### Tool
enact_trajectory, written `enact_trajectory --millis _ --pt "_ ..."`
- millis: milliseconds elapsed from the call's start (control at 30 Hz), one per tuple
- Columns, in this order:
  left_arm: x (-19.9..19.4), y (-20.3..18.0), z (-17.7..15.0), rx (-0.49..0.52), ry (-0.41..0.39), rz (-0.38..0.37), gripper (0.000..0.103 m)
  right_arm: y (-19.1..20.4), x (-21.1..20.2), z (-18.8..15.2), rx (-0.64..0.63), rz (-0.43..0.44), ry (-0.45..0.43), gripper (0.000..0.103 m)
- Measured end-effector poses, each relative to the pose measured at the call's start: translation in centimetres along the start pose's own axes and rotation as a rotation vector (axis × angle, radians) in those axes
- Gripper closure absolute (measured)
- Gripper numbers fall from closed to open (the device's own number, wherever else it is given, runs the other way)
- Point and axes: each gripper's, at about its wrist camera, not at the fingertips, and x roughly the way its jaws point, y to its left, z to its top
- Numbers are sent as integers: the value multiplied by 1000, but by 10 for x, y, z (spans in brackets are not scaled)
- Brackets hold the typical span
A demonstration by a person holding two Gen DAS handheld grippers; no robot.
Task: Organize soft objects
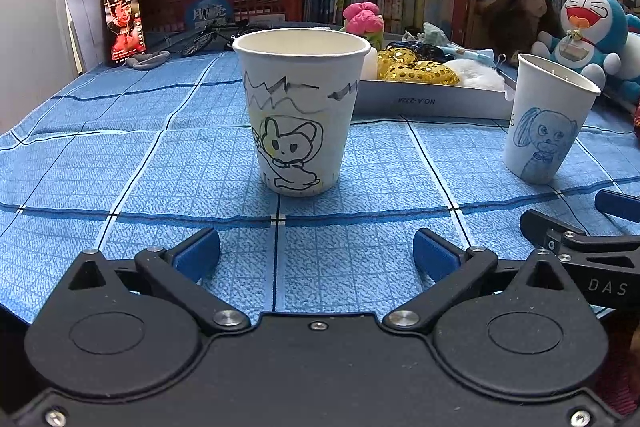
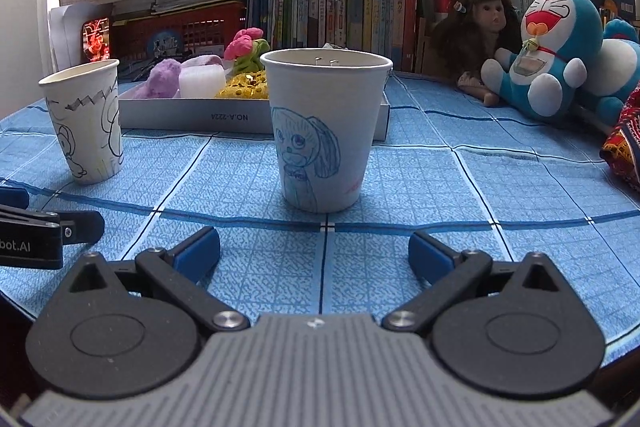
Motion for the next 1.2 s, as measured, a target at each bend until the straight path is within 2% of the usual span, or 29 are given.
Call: enact_trajectory --millis 1200 --pt "2 -1 0 5 8 6 0 1 0 0 -3 2 3 0"
